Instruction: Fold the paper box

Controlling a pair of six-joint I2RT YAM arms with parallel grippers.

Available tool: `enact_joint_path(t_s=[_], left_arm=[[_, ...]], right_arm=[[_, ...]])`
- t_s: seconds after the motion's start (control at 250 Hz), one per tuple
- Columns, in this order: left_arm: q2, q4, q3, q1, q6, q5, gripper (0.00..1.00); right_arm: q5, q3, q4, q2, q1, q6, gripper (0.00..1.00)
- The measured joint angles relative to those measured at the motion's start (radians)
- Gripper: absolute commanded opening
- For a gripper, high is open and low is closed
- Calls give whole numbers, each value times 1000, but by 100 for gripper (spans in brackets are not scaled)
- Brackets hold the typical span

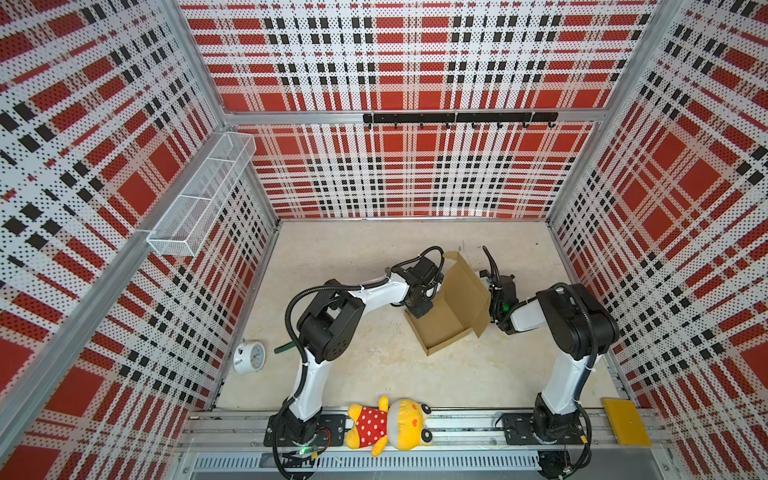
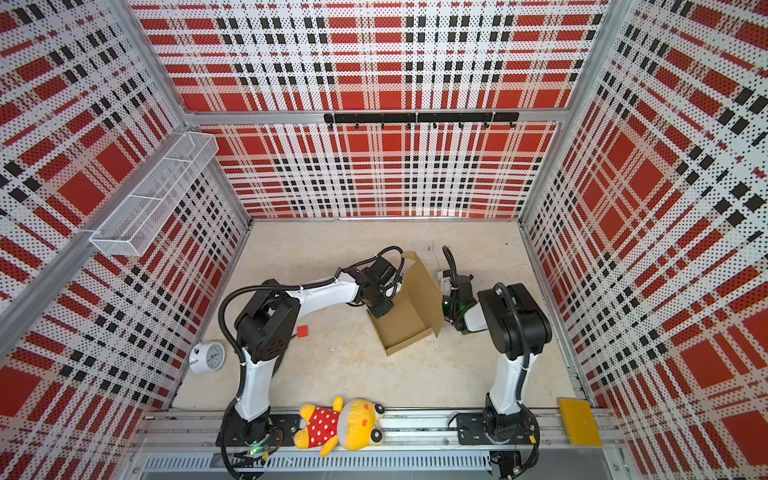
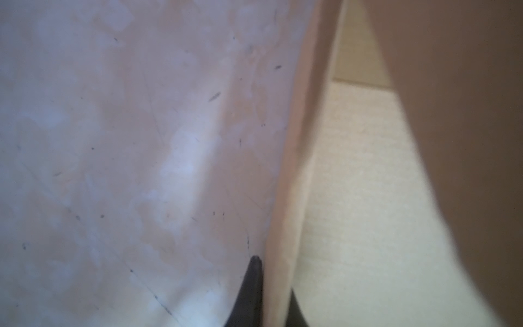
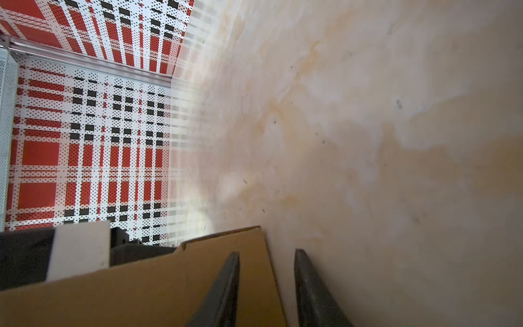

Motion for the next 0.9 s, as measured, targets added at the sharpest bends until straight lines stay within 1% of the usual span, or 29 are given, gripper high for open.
enact_joint_path(t_s=[0.112,0.212,0.356,0.508,0.556,0.608,0.632,0.744,0.812,0.9], left_arm=[[-2,13,-4,13,-28,-23,18],[-13,32,-22,43,-64,-52,16],[-20,43,-26,125,-140,-85,15],[-27,51,-32,217,-219,-99,18],[-27,50,-35,239,-240,-100,21],[-27,56,-43,257,-261,-99,27],[-28,58,-50,263,-271,-98,29],[-34,68,-73,282,-317,-90,44],[-50,74,-90,293,-338,-81,51],[-79,84,-130,304,-362,-58,60]], right_arm=[[0,-14,-60,-68,-38,-15,41],[26,-19,-163,-183,-77,-69,45],[98,-15,-333,-359,-91,-173,49],[174,-16,-461,-483,-89,-245,52],[195,-16,-495,-515,-89,-261,53],[219,-16,-532,-559,-89,-280,55],[230,-18,-547,-579,-89,-288,56],[280,-27,-599,-681,-89,-318,66],[307,-36,-622,-740,-83,-331,71],[353,-44,-651,-808,-50,-352,75]])
